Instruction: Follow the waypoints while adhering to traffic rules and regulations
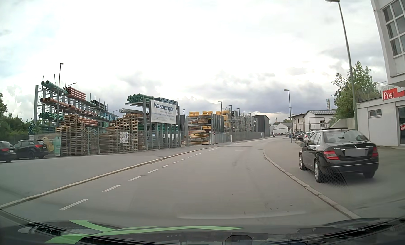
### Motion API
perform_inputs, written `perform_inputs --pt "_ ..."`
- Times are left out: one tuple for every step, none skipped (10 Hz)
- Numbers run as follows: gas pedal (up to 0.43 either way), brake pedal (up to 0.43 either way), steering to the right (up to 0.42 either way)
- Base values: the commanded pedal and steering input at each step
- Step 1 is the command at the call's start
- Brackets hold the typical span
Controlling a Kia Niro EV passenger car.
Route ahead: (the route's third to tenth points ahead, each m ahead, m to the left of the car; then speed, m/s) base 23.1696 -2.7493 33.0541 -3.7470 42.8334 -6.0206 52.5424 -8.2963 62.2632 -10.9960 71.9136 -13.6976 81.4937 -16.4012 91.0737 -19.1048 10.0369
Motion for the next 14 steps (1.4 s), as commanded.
perform_inputs --pt "0.098 0.000 0.015" --pt "0.098 0.000 0.017" --pt "0.098 0.000 0.017" --pt "0.098 0.000 0.018" --pt "0.098 0.000 0.020" --pt "0.098 0.000 0.023" --pt "0.098 0.000 0.025" --pt "0.098 0.000 0.025" --pt "0.098 0.000 0.026" --pt "0.098 0.000 0.027" --pt "0.098 0.000 0.027" --pt "0.098 0.000 0.027" --pt "0.098 0.000 0.027" --pt "0.098 0.000 0.027"
